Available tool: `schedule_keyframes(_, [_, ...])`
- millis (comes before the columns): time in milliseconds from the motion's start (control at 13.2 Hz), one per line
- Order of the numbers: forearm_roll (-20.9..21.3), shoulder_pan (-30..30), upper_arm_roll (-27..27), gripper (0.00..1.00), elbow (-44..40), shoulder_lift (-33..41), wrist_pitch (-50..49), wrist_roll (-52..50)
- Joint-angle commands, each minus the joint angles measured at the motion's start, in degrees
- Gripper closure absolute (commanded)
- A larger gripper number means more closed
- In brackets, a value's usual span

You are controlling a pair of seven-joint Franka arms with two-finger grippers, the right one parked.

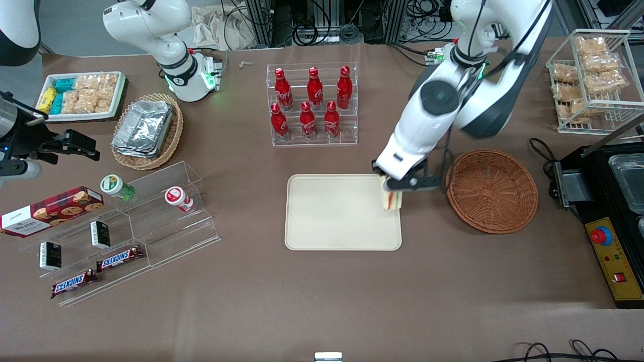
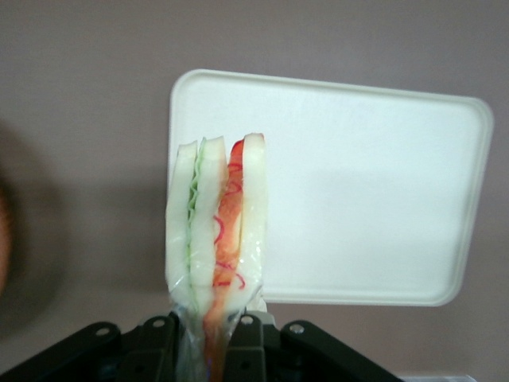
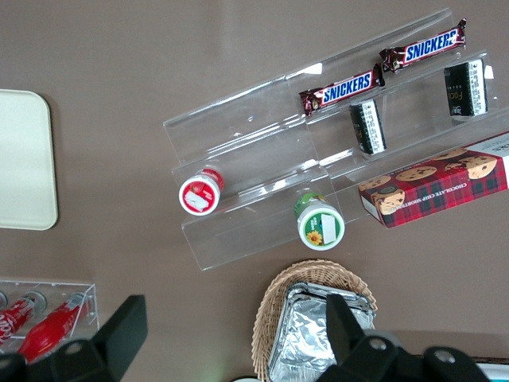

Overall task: Place sandwich from basket to tray
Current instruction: 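Lift the sandwich and carry it with the left gripper to the tray, then lower the sandwich onto the tray and open the left gripper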

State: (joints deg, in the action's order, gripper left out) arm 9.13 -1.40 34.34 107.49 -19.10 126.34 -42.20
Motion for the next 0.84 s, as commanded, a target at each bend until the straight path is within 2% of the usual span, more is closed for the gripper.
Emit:
schedule_keyframes(0, [12.9, -2.0, 0.1, 1.0, -2.8, -11.8, 7.2, -9.0])
schedule_keyframes(76, [19.0, -2.0, 0.0, 1.0, -3.2, -14.9, 9.3, -13.4])
schedule_keyframes(152, [23.3, -1.8, 0.0, 1.0, -3.3, -17.0, 9.8, -15.6])
schedule_keyframes(228, [25.0, -1.8, 0.0, 1.0, -3.3, -18.0, 9.9, -15.8])
schedule_keyframes(380, [25.2, -1.8, -0.1, 1.0, -3.3, -19.5, 9.8, -15.2])
schedule_keyframes(456, [25.3, -1.9, -0.2, 0.56, -3.5, -19.7, 9.8, -15.2])
schedule_keyframes(532, [25.4, -1.9, -0.2, 0.01, -3.7, -19.7, 9.8, -15.6])
schedule_keyframes(759, [25.3, -1.9, -0.2, 0.0, -5.2, -18.7, 9.4, -16.0])
